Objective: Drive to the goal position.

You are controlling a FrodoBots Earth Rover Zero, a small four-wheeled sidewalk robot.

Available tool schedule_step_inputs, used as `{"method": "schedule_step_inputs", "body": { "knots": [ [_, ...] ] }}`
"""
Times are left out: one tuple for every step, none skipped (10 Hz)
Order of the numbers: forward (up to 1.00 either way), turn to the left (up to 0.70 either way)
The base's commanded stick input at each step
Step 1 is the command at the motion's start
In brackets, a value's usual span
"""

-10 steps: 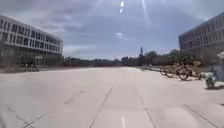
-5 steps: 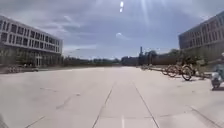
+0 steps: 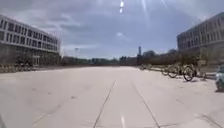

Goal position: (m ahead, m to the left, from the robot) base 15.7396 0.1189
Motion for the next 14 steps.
{"method": "schedule_step_inputs", "body": {
  "knots": [
    [0.44, 0.0],
    [0.44, 0.0],
    [0.44, 0.0],
    [0.44, 0.0],
    [0.44, 0.0],
    [0.44, 0.0],
    [0.44, 0.0],
    [0.44, 0.0],
    [0.44, 0.0],
    [0.44, 0.0],
    [0.44, 0.0],
    [0.44, 0.0],
    [0.44, 0.0],
    [0.44, 0.0]
  ]
}}
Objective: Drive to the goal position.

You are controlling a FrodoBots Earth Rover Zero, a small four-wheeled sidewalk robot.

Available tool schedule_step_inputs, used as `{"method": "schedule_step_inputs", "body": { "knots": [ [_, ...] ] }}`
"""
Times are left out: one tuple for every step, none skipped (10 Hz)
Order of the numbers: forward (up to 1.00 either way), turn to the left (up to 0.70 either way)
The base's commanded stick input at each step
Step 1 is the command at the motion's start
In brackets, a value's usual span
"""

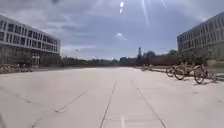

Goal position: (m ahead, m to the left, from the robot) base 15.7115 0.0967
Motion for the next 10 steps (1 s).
{"method": "schedule_step_inputs", "body": {
  "knots": [
    [0.44, 0.0],
    [0.44, 0.0],
    [0.44, 0.0],
    [0.44, 0.0],
    [0.44, 0.0],
    [0.44, 0.0],
    [0.44, 0.0],
    [0.44, 0.0],
    [0.44, 0.0],
    [0.44, 0.0]
  ]
}}
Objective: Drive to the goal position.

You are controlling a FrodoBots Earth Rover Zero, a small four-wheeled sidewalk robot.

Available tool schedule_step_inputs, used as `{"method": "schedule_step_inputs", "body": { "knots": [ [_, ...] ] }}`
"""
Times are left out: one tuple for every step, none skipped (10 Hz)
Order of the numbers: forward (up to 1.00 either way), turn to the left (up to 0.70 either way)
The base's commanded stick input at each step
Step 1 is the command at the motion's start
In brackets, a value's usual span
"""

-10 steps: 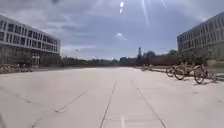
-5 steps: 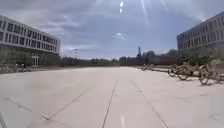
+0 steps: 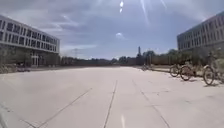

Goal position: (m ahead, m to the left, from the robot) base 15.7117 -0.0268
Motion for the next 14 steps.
{"method": "schedule_step_inputs", "body": {
  "knots": [
    [0.44, 0.0],
    [0.44, 0.0],
    [0.44, 0.0],
    [0.44, 0.0],
    [0.44, 0.0],
    [0.44, 0.0],
    [0.44, 0.0],
    [0.44, 0.0],
    [0.44, 0.0],
    [0.44, 0.0],
    [0.44, 0.0],
    [0.44, 0.0],
    [0.44, 0.0],
    [0.44, 0.0]
  ]
}}
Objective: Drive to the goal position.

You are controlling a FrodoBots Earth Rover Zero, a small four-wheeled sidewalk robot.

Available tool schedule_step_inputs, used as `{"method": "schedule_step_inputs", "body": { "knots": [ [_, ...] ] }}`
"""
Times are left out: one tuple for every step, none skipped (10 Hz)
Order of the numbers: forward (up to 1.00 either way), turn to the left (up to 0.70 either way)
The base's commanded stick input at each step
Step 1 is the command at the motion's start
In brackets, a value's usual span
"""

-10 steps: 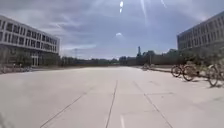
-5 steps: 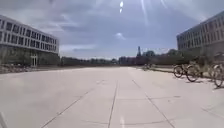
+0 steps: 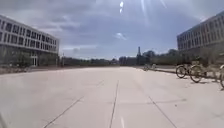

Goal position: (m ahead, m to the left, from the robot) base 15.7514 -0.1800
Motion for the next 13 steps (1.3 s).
{"method": "schedule_step_inputs", "body": {
  "knots": [
    [0.44, 0.0],
    [0.44, 0.0],
    [0.44, 0.0],
    [0.44, 0.0],
    [0.44, 0.0],
    [0.44, 0.0],
    [0.44, 0.0],
    [0.44, 0.0],
    [0.44, 0.0],
    [0.44, -0.08],
    [0.44, -0.1],
    [0.44, 0.0],
    [0.44, 0.0]
  ]
}}
